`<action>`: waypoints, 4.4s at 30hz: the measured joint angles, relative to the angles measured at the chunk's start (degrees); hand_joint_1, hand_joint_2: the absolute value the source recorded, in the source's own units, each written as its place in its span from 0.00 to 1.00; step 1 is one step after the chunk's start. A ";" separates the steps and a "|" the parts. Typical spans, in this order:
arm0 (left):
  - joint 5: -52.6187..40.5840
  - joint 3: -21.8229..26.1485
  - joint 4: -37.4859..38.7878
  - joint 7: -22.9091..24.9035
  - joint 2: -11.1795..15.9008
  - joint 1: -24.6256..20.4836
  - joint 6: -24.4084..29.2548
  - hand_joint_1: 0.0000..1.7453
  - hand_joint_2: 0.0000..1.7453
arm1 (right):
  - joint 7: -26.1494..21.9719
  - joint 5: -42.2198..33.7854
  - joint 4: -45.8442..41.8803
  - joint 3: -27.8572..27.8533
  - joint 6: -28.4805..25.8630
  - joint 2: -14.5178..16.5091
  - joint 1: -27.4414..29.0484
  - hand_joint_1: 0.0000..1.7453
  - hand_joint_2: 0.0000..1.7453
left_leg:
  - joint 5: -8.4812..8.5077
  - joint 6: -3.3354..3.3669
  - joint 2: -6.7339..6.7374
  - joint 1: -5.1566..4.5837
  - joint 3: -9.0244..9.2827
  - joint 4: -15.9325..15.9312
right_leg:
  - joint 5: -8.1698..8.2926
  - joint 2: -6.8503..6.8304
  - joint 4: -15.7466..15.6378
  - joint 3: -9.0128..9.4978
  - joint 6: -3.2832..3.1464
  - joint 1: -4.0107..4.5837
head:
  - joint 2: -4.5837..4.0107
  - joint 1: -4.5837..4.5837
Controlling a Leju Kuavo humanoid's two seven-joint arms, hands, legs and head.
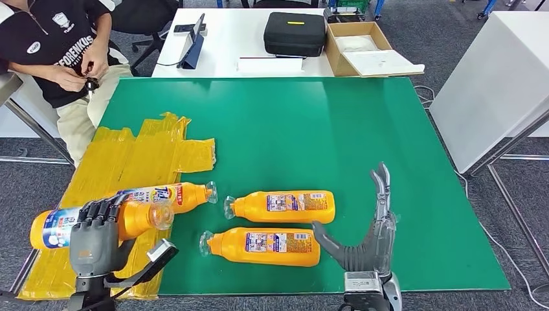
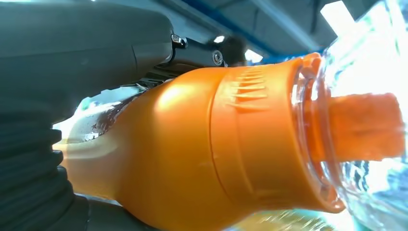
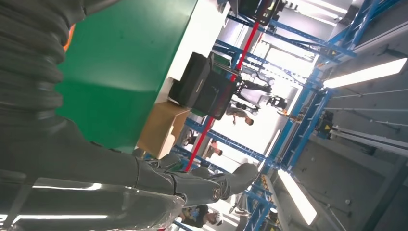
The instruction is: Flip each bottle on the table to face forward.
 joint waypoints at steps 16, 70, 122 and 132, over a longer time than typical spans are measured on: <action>0.96 1.39 9.61 -1.38 -1.73 -3.38 -1.98 1.00 1.00 | -0.02 0.52 -0.62 -0.94 -0.05 0.04 1.61 0.00 1.00 | 0.00 0.00 0.01 0.00 0.01 0.00 | 0.01 0.00 0.00 0.00 0.00 0.00 | 0.00 0.01; 7.69 -4.78 25.26 -2.25 -3.62 -11.17 2.32 0.00 1.00 | 2.38 0.38 0.38 -0.06 0.20 0.66 1.66 0.00 1.00 | 0.00 -0.01 0.00 0.01 0.01 0.00 | 0.01 0.00 0.00 0.00 0.00 0.00 | 0.00 0.00; 58.49 -10.99 -3.97 -27.80 -4.54 -5.35 -22.22 0.00 1.00 | 26.27 34.03 10.77 -4.46 1.84 -6.79 -13.76 0.00 1.00 | 0.10 0.02 0.00 -0.04 0.07 0.03 | 0.09 0.00 0.00 0.09 0.05 -0.01 | 0.00 -0.01; 61.33 -11.42 1.14 -28.69 -5.22 -8.04 -23.84 0.00 1.00 | 29.60 35.36 15.92 -4.34 11.77 -7.81 -17.84 0.00 1.00 | 0.09 0.00 0.01 -0.02 0.00 0.02 | 0.07 0.00 0.01 0.03 0.04 0.00 | 0.00 -0.01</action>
